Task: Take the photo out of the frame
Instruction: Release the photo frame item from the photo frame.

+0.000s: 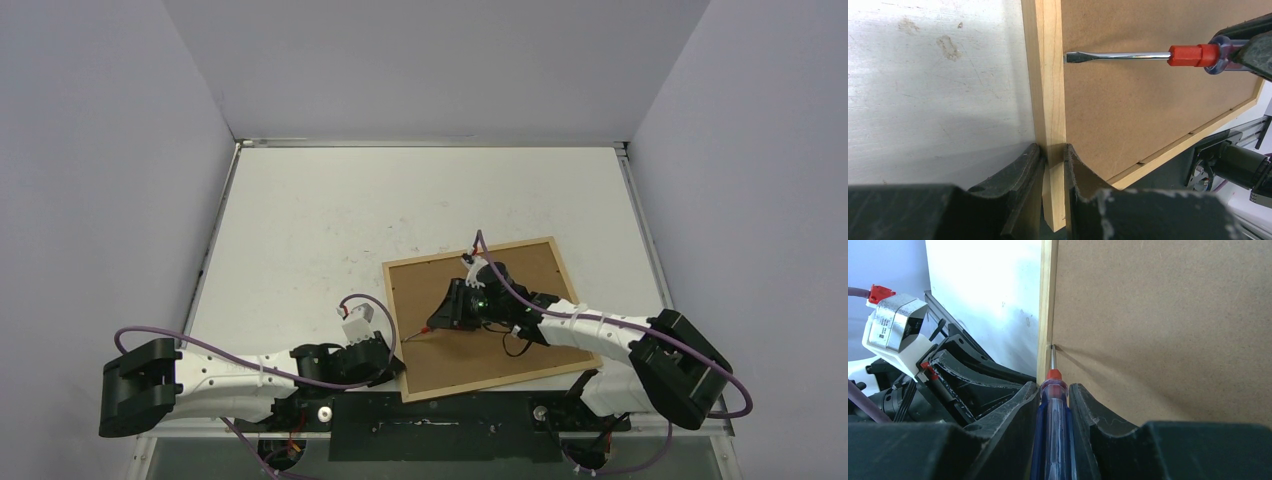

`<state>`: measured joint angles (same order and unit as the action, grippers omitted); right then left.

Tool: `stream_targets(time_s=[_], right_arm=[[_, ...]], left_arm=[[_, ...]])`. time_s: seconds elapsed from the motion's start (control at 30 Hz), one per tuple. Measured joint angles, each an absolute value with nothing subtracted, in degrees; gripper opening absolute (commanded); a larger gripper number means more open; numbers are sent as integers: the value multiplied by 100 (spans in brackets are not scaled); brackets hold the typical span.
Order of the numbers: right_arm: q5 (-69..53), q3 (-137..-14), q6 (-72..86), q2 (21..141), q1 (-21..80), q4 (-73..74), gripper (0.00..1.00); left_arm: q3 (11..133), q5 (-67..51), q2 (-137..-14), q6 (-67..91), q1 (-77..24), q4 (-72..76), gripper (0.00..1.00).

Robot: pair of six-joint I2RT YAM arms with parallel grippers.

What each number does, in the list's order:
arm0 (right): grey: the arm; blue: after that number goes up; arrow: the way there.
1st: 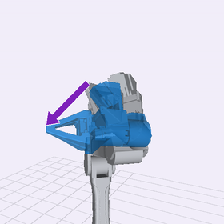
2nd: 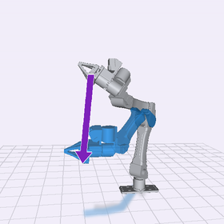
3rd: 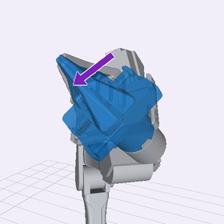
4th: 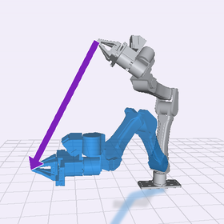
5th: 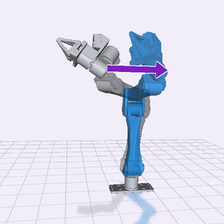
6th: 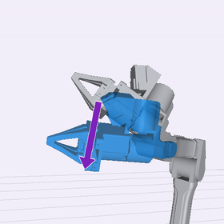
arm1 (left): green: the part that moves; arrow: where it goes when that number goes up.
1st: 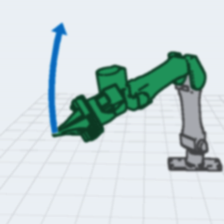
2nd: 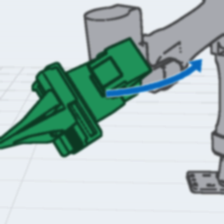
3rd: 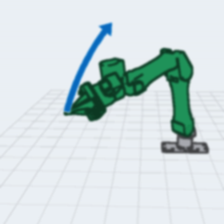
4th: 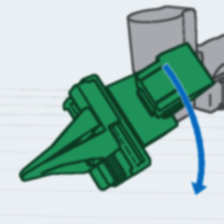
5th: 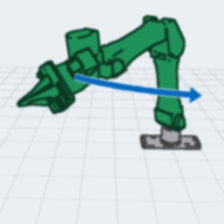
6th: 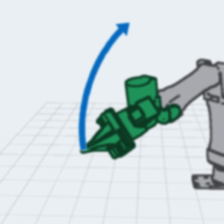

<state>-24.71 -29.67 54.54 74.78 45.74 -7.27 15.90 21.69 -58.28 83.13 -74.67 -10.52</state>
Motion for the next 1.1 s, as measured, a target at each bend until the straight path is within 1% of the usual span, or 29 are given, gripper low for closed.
stream_targets(time_s=[1.1], right_arm=[[-1050,-3854,5050,7500,5583,316,0]], left_arm=[[1542,2196,-5690,8296,-7467,-1142,0]])
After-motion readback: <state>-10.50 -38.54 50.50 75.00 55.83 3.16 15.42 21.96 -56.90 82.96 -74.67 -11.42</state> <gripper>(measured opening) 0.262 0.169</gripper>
